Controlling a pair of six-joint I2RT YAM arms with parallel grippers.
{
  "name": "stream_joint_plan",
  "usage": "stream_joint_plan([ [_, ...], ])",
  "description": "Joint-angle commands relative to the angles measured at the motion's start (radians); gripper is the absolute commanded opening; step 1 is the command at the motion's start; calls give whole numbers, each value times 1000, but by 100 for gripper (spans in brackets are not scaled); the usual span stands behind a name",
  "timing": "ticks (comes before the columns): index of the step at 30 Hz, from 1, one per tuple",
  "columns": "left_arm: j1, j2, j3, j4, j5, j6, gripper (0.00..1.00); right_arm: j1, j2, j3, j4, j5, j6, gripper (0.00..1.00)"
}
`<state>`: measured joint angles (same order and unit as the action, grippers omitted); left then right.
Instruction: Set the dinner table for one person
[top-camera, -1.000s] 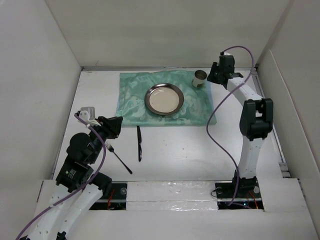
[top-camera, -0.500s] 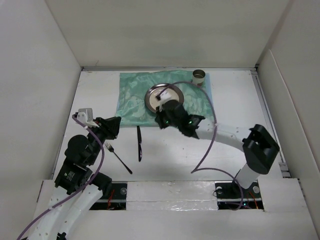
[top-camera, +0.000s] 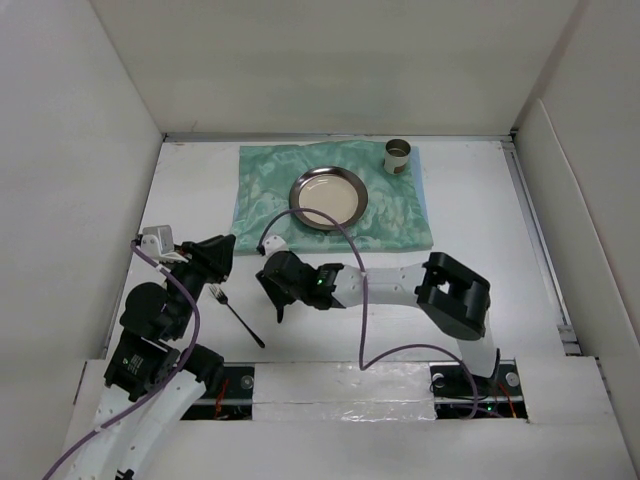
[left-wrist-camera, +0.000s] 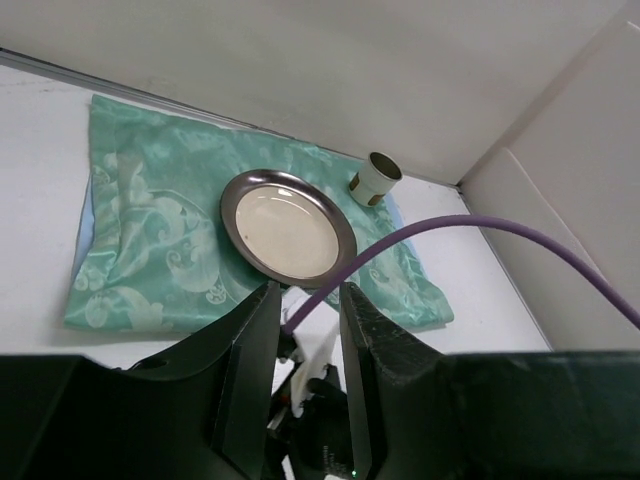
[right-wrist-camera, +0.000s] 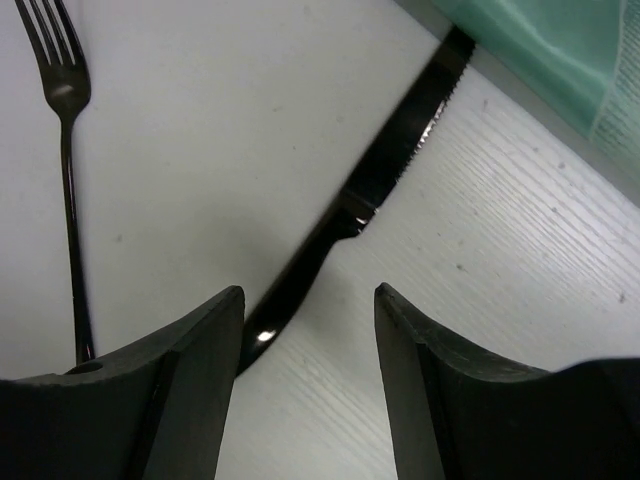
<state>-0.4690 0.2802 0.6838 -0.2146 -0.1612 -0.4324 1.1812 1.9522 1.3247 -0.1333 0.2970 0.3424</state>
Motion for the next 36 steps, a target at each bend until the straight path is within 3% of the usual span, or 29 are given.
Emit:
stream_joint_plan([
  [1, 4, 2, -3, 47, 11, -5, 27, 17, 45, 96, -50, 50, 15, 60],
  [5, 4, 4, -1, 40, 9, -2, 27, 17, 97, 116, -69, 79, 32, 56],
  [11, 4, 2, -4, 44, 14, -2, 27, 17, 165, 148, -126, 128, 75, 38],
  [13, 4, 7, -4, 49, 18, 0, 27, 26, 159, 119, -134, 140, 98, 35],
  [16, 4, 19, -4, 49, 22, 0, 27, 46, 117, 24, -117, 145, 132, 21],
  [18, 4, 19, -4, 55, 26, 1, 27, 58, 76, -40, -115, 157, 151, 18],
  [22, 4, 25, -4, 52, 26, 1, 27, 77, 27, -105, -117, 156, 172, 20],
  [25, 4, 24, -4, 57, 19, 1, 27, 77, 37, -108, -126, 165, 178, 34],
  [27, 4, 27, -4, 50, 14, 0, 27, 77, 48, -105, -126, 166, 176, 36],
  [28, 4, 28, -4, 47, 18, 0, 27, 77, 54, -107, -118, 166, 175, 34],
  [32, 4, 31, -4, 49, 9, 0, 27, 77, 53, -114, -131, 177, 181, 8],
  [36, 4, 28, -4, 55, 15, 0, 27, 77, 10, -139, -146, 235, 181, 0],
])
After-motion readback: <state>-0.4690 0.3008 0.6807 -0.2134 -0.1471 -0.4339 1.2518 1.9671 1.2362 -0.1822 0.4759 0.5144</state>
